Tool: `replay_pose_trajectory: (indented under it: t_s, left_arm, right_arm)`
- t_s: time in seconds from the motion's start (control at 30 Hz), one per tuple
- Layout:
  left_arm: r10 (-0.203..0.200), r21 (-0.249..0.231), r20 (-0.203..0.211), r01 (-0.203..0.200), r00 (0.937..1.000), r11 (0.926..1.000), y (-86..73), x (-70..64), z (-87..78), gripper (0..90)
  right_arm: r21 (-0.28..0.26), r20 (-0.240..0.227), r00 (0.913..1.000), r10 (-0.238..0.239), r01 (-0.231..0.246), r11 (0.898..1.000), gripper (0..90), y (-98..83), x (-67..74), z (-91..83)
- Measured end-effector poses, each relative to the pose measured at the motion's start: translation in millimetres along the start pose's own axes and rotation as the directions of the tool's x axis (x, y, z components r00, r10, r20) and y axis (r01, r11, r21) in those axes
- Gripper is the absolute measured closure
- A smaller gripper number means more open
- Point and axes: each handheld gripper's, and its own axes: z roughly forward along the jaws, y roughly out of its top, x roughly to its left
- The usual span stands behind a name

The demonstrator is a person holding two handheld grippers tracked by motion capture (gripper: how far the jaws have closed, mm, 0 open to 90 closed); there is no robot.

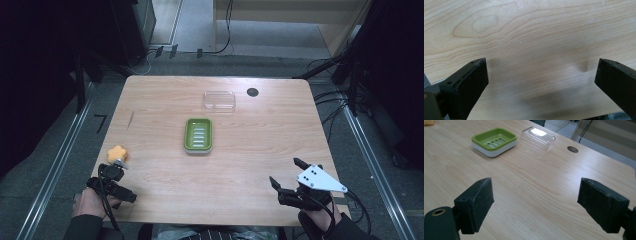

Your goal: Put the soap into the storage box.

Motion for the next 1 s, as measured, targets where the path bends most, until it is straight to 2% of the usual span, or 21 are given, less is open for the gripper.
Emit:
replay_pose_trajectory:
  t_s: [0.4,0.63,1.0]
  left_arm:
    - [0.014,-0.013,0.004,-0.014,0.9999,0.9998,2.5,2.6,-0.7,0.0]
    - [0.007,-0.034,-0.002,-0.007,1.0000,0.9994,4.3,9.0,-4.0,0.0]
    - [-0.013,-0.095,-0.006,0.013,0.9999,0.9954,17.8,23.2,-9.5,0.0]
  right_arm:
    - [0.003,0.004,1.0000,-0.003,0.003,1.000,13.6,-0.2,1.0,-0.3]
    - [0.002,0.002,1.0000,-0.002,0.002,1.000,13.6,-0.4,0.5,-0.5]
    - [0.005,0.001,1.0000,-0.003,0.003,1.000,13.6,-0.2,0.2,-0.1]
